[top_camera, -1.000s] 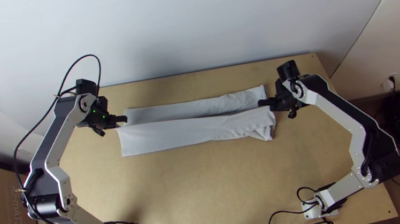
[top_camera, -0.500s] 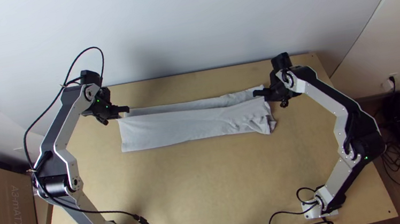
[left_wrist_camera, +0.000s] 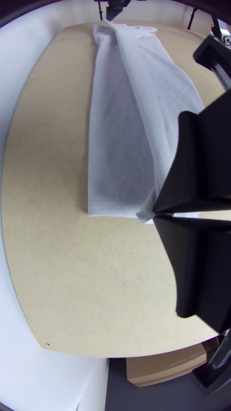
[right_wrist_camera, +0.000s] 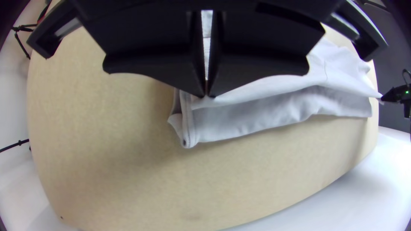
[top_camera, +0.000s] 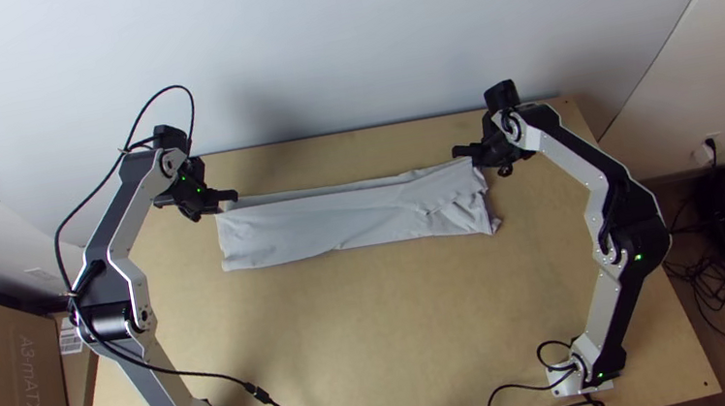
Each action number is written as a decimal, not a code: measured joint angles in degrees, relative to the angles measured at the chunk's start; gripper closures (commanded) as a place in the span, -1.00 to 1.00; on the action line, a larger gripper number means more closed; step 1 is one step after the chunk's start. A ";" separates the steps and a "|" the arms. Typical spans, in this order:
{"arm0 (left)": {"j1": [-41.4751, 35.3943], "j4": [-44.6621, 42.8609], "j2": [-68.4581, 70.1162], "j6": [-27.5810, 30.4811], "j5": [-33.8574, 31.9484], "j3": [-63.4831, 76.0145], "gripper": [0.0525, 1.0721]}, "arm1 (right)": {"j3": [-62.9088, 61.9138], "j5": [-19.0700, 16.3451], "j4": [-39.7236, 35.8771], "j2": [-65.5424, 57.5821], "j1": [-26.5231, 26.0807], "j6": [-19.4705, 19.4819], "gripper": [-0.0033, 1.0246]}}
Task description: Fold the t-shirt
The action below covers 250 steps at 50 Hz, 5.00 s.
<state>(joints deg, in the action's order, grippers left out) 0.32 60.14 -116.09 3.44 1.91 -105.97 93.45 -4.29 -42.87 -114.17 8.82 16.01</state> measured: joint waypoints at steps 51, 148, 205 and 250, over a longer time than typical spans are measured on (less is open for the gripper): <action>0.52 -9.64 -7.65 -4.61 -0.20 1.57 -0.92 | 3.67 2.99 3.13 -6.99 -1.22 1.75 -0.92; 6.91 -14.73 -3.65 -5.60 -43.19 15.72 -0.59 | -12.83 -60.26 3.06 28.37 -18.10 28.79 -0.92; 32.87 -10.03 8.52 11.02 -4.59 19.50 0.95 | -19.63 -48.72 3.08 31.28 -15.26 23.52 -0.92; -11.91 18.47 2.29 -1.55 29.46 -13.60 0.95 | -27.91 -40.04 -1.20 42.51 -14.78 19.02 -0.92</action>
<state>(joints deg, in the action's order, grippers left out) -11.60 78.61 -113.80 1.89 31.38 -119.57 65.54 -44.34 -44.07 -71.66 -5.96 35.03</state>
